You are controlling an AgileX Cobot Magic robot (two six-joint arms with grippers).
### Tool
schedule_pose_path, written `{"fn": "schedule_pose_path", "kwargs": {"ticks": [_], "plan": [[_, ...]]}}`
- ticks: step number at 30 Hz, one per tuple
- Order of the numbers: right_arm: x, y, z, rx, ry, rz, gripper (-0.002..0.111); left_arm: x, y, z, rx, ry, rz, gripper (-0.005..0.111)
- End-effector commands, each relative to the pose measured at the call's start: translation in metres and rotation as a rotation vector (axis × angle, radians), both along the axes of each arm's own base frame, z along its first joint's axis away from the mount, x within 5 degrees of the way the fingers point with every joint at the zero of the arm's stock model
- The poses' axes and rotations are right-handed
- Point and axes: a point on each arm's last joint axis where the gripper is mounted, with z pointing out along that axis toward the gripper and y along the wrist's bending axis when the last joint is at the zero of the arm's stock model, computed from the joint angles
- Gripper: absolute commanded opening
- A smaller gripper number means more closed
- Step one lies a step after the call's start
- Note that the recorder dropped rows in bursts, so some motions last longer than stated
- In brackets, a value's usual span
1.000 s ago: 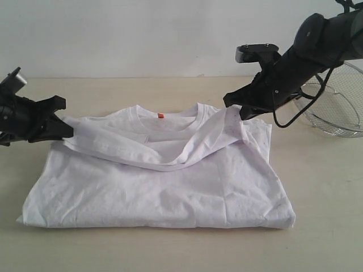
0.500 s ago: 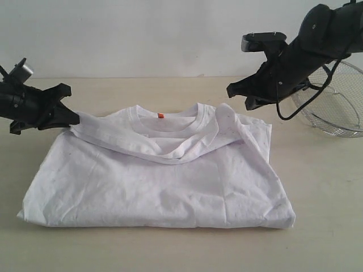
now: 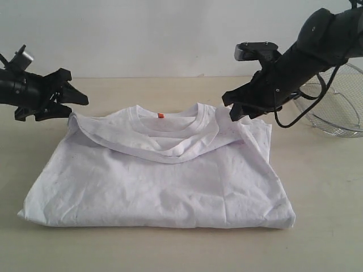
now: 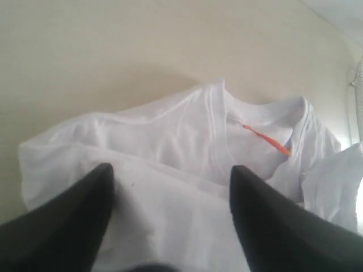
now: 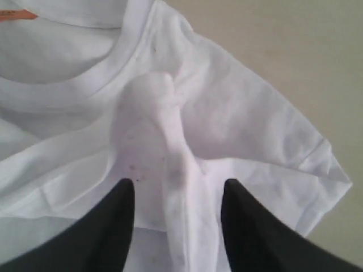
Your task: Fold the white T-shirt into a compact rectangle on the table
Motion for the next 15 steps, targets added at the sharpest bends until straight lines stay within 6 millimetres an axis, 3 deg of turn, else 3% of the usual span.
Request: {"fn": "schedule_pose_path", "kwargs": {"ticks": [1,4,8,12,15], "plan": [[0.003,0.009,-0.002,0.037,-0.04,0.007,0.046,0.013,0.005,0.015,-0.051,-0.051,0.099,0.061],[0.011,0.01,-0.014,0.018,-0.08,-0.031,0.046,0.019,0.008,0.024,-0.043,-0.088,0.108,0.04],[0.017,0.008,-0.032,0.007,-0.08,-0.059,0.042,0.012,-0.002,0.035,-0.144,-0.066,-0.036,0.005],[0.019,0.007,-0.033,0.001,-0.101,-0.073,0.002,0.002,-0.007,0.035,-0.168,0.021,-0.11,0.005],[0.018,0.007,-0.034,-0.003,-0.084,-0.066,0.0,-0.003,-0.006,0.031,-0.125,0.068,-0.144,0.005]]}}
